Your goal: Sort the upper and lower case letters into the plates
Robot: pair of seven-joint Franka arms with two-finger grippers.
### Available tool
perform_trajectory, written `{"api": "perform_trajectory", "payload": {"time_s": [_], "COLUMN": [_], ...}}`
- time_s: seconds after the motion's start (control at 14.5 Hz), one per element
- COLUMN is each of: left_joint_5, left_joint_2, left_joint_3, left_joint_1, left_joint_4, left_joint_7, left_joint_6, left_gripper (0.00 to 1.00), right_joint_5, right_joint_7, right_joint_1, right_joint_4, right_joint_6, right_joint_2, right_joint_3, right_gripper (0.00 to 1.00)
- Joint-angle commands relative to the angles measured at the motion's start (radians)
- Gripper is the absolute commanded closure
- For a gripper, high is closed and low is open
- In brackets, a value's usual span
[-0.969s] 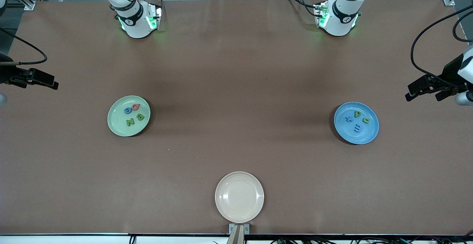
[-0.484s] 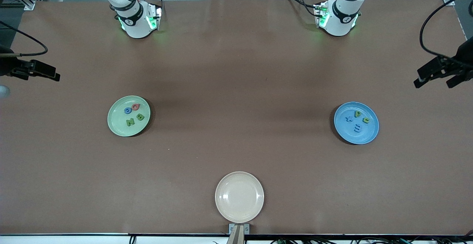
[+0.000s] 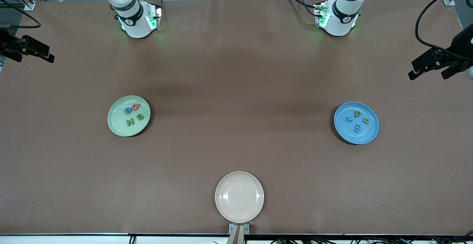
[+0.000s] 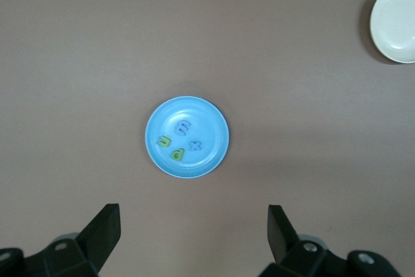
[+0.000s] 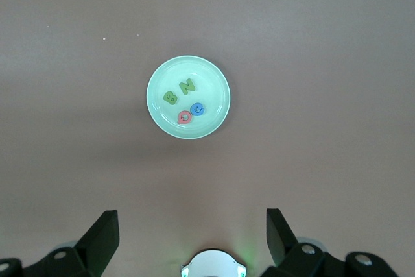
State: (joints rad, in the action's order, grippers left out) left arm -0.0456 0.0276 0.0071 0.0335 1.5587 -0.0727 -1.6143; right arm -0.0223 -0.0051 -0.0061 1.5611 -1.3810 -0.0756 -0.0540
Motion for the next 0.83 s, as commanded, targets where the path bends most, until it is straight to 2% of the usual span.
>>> {"api": "perform_trajectory", "payload": {"time_s": [0.0,0.76], "left_joint_5": [0.026,0.018], "left_joint_2": [-0.011,-0.005], "left_joint_3": [0.002,0.001], "left_joint_1": [-0.006,-0.007], "left_joint_4": [-0.048,-0.039], "left_joint_7": [0.023,0.051], "left_joint_6": [0.017,0.019], "left_gripper": [0.0,0.0], "right_joint_5": [-0.001,0.028], "right_joint_7": [-0.013,-0.038], "right_joint_1": [-0.005,-0.003], "right_joint_4": [0.062,-0.05], "right_joint_6": [-0.007,0.003], "right_joint_2": [-0.067,-0.038], "right_joint_3": [0.003,0.011], "right_gripper": [0.0,0.0]}}
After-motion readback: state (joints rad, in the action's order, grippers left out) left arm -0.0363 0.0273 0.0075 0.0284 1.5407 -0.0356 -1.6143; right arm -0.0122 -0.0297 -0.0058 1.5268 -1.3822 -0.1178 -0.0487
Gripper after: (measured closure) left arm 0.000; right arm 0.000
